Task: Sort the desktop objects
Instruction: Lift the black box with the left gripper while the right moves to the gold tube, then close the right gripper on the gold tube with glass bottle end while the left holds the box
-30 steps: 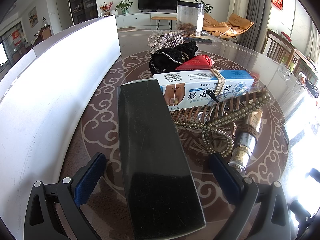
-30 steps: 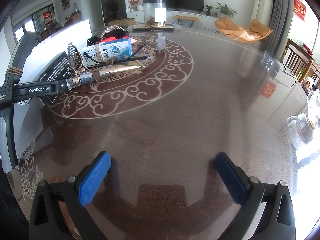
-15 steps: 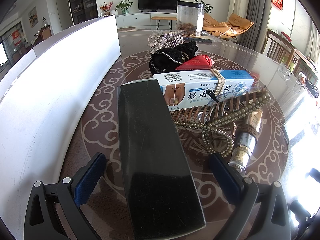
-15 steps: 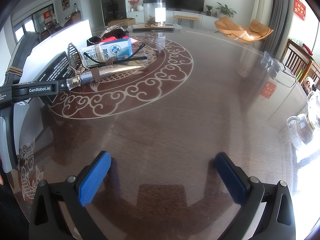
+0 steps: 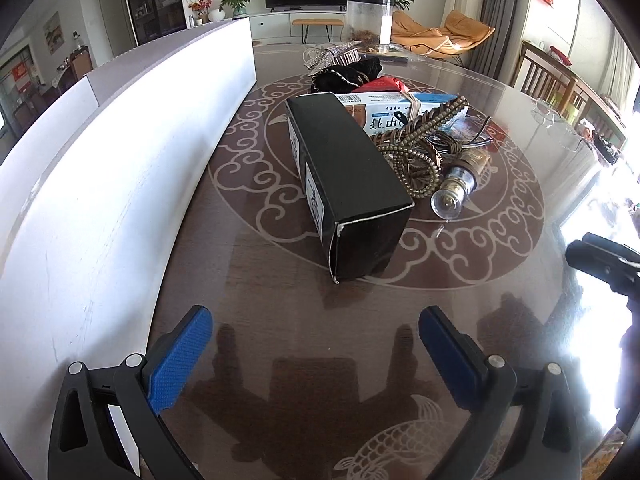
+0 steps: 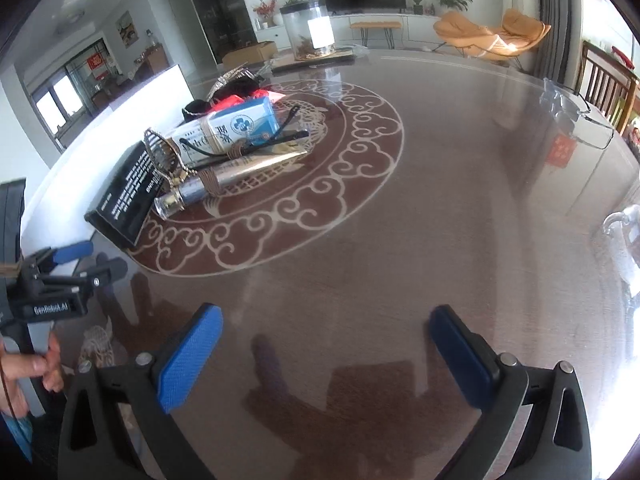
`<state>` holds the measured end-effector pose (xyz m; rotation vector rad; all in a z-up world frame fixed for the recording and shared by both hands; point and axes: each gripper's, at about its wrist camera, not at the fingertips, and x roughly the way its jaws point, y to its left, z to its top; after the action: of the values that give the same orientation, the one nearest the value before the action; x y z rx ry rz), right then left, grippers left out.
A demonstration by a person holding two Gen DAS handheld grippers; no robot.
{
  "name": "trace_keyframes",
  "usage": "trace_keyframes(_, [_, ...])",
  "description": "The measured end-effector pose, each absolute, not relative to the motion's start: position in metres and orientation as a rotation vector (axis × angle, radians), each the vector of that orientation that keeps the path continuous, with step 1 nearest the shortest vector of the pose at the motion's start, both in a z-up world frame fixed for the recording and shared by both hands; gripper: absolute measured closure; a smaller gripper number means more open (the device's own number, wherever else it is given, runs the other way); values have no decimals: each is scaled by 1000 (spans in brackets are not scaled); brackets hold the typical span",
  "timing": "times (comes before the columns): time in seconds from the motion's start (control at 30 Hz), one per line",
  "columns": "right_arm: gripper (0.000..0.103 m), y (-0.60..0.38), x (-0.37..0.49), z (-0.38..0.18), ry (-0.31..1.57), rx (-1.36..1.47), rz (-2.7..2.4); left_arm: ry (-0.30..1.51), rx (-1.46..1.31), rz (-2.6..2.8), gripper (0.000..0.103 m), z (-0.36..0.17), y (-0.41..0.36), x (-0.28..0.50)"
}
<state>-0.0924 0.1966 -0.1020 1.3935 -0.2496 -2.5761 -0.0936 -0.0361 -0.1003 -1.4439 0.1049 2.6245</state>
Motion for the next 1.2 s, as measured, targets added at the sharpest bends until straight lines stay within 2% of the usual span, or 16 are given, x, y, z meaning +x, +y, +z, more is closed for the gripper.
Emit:
trace_keyframes(0.17, [0,132,-158,-83,-228,1311,-2569,-42,-1364,2703,0,-81,-49,-77])
trace_keyframes(0.3, [1,102,-182,-95,-20,1389,-2600,-23,-1377,2699,0,-79,-53,-70])
trace_keyframes(0.4, [8,118,-168,-107,11,1435,-2583,48,-1373,2712,0,-79,-49,-64])
trace_keyframes(0.53, [8,151,-126,-115,118,1455,-2607,18,-1333,2669,0,-78,-37,-81])
trace_keyframes(0.7, [8,181,-83,-113,88,1445,-2598,23,-1393,2638,0,-85,-18,-134])
trace_keyframes(0.87, [8,190,-78,-107,54,1424,-2584,-97,-1536,2568,2,-101,-24,-175])
trace_keyframes(0.93, [8,189,-84,-101,45,1407,-2555,-76,-1491,2570,60,-97,-24,-179])
trace_keyframes(1.0, [8,182,-96,-95,39,1390,-2530,-57,-1472,2548,69,-95,-24,-180])
trace_keyframes(1.13, [8,162,-125,-90,74,1424,-2456,-10,-1429,2544,69,-90,-21,-163])
trace_keyframes(1.2, [10,149,-134,-92,118,1451,-2431,-58,-1425,2548,69,-89,-24,-151])
